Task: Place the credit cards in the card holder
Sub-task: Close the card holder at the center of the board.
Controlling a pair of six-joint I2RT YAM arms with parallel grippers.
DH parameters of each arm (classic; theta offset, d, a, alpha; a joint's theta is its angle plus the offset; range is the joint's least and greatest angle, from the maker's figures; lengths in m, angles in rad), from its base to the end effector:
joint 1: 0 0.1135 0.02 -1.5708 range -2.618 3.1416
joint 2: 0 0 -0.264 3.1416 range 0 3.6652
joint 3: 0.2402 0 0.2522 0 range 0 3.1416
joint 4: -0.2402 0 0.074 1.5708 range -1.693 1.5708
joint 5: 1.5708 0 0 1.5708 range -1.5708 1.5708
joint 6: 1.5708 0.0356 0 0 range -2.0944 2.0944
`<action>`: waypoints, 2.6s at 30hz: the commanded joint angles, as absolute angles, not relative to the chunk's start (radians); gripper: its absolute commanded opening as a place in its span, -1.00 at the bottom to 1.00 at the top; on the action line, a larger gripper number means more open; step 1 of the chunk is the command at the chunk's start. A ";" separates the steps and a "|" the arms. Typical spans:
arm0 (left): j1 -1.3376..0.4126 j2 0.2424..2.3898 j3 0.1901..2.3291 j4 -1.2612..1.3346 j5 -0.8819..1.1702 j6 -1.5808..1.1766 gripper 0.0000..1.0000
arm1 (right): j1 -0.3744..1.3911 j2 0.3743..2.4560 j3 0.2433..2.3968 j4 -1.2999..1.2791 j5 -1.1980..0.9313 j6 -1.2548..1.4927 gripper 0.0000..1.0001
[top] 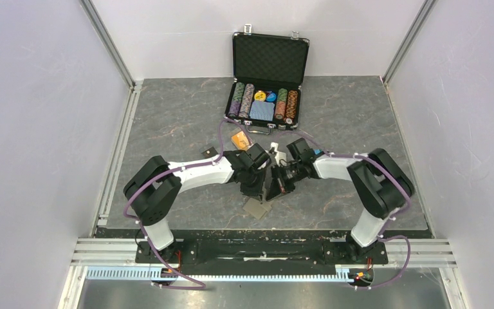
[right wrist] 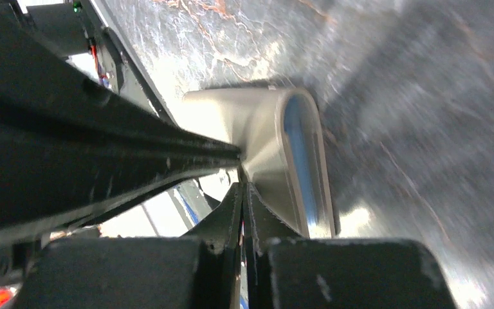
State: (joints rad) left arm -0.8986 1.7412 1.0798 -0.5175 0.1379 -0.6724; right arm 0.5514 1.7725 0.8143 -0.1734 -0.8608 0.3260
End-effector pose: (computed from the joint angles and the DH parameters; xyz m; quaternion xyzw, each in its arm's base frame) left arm 0.2058 -0.2665 0.1696 0.1238 0.9708 -0.1851 0.0895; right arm 0.2449 0.1823 0.1183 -0.1901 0.8711 0.4527 0.0063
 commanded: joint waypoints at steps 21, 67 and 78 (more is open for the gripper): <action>-0.817 1.539 0.895 -0.270 0.254 -0.847 -0.34 | 0.537 1.548 0.637 0.123 -0.908 0.499 -1.00; -0.813 1.626 0.976 -0.353 0.336 -0.739 -0.95 | 0.560 1.626 0.703 -0.008 -0.799 0.430 -1.00; -0.828 1.641 1.000 -0.442 0.251 -0.701 -0.96 | 0.561 1.643 0.703 0.039 -0.808 0.450 -1.00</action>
